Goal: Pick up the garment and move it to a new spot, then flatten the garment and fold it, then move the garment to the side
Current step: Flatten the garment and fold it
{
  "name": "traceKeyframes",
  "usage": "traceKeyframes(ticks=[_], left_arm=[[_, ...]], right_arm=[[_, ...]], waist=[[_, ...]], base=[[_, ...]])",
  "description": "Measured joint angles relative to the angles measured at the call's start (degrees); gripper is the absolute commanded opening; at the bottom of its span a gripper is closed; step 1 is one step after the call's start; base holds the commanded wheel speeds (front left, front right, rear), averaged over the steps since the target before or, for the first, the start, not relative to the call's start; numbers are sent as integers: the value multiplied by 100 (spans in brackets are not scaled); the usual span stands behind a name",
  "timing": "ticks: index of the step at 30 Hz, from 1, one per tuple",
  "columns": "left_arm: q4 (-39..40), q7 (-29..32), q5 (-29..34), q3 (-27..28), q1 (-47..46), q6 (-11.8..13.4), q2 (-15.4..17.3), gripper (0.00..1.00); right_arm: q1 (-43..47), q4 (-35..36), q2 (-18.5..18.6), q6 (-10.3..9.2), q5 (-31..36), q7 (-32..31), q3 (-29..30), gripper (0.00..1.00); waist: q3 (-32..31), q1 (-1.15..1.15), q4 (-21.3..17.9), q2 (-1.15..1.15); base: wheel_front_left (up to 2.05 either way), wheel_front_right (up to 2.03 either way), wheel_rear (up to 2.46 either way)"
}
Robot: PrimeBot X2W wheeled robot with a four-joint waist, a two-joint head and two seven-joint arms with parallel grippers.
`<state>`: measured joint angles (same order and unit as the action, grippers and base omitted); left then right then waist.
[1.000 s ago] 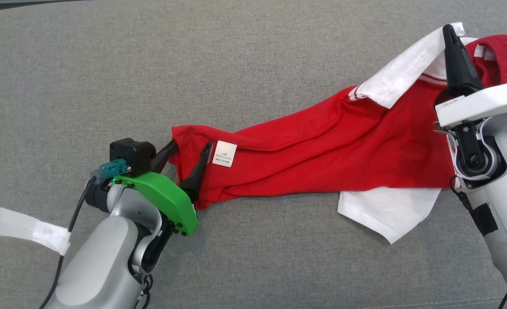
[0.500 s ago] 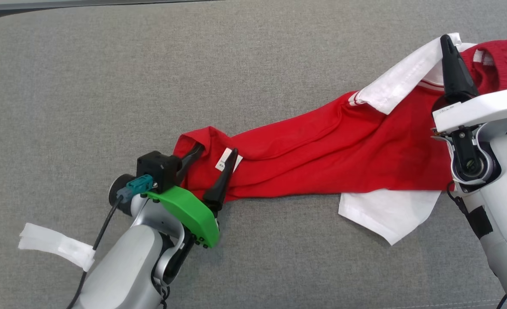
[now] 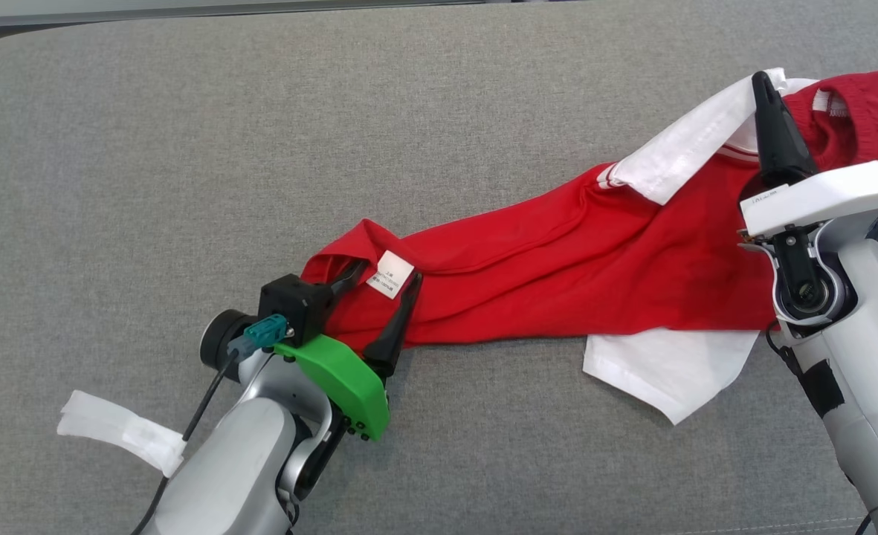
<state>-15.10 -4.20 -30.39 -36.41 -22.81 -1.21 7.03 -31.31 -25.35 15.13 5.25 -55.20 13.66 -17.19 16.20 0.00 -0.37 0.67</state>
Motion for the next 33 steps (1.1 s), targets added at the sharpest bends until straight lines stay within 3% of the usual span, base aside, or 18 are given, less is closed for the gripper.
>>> traceKeyframes(ticks=[4,20,21,23,25,27,33], left_arm=[[-51,-51,1,78,70,151,-9,100],[-472,-241,86,231,-74,234,15,100],[-492,-247,88,250,-99,257,19,95],[-577,-247,141,241,-159,275,36,47],[-645,-266,159,252,-185,275,54,32],[-681,-298,159,244,-200,274,55,3],[-664,-511,159,292,-225,274,26,0]], right_arm=[[-1,-56,-1,24,19,12,11,0],[-156,-149,-157,80,33,59,-67,0],[-157,-152,-157,80,33,60,-67,0],[-158,-158,-153,83,33,60,-55,0],[-163,-164,-156,99,33,60,-54,0],[-163,-179,-151,127,33,62,-24,0],[-163,-200,-133,127,32,67,38,0]], waist=[[-3,0,2,0],[-18,0,-64,0],[-15,0,-84,0],[-5,0,-118,0],[7,0,-147,0],[20,0,-168,0],[27,0,-183,0]], base=[[0,0,0],[0,0,0],[0,0,0],[0,0,0],[0,0,0],[0,0,0],[0,0,0]])
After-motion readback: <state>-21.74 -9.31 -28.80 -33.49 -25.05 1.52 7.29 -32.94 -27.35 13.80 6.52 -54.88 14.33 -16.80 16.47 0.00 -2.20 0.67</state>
